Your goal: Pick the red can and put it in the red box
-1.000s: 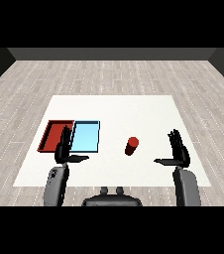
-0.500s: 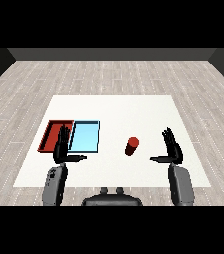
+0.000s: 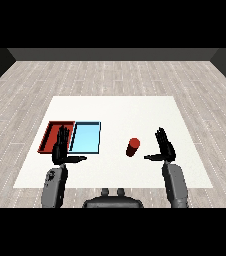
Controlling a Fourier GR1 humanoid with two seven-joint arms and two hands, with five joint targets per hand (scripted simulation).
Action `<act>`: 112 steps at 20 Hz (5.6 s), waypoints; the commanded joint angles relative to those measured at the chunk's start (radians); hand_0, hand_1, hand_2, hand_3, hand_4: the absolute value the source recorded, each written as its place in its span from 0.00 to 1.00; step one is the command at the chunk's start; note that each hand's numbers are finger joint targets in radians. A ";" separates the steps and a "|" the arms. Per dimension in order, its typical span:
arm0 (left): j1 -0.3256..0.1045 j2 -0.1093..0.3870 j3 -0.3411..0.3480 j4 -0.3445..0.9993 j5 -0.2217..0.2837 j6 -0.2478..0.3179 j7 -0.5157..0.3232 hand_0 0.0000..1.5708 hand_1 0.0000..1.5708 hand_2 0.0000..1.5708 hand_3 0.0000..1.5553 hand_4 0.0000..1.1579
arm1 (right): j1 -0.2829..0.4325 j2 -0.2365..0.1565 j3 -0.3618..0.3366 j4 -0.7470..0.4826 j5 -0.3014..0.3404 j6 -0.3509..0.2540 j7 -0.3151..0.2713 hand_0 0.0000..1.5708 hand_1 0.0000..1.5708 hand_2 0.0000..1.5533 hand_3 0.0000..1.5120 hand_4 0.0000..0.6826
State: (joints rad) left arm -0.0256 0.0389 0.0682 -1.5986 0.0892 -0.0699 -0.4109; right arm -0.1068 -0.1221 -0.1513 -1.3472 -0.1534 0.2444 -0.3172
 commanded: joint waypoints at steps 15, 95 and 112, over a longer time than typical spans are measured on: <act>-0.026 -0.011 -0.005 0.025 0.015 0.024 0.007 0.00 0.00 0.00 0.00 0.00 | -0.132 0.078 0.045 0.235 -0.019 -0.006 -0.037 0.00 0.00 0.00 0.00 0.00; -0.020 -0.039 -0.197 -0.027 -0.061 0.085 0.117 0.00 0.00 0.00 0.00 0.00 | -0.157 0.089 0.314 -0.121 0.076 -0.420 0.089 0.92 0.92 0.92 0.91 0.96; -0.143 -0.039 -0.409 0.130 0.021 0.243 0.194 0.00 0.00 0.00 0.00 0.00 | -0.317 0.122 0.554 0.079 -0.079 -0.681 -0.014 0.93 0.93 0.93 0.92 0.94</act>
State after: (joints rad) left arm -0.1617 0.0002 -0.3294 -1.4605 0.1017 0.1682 -0.2604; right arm -0.3866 -0.0013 0.3952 -1.3344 -0.1852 -0.4368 -0.2894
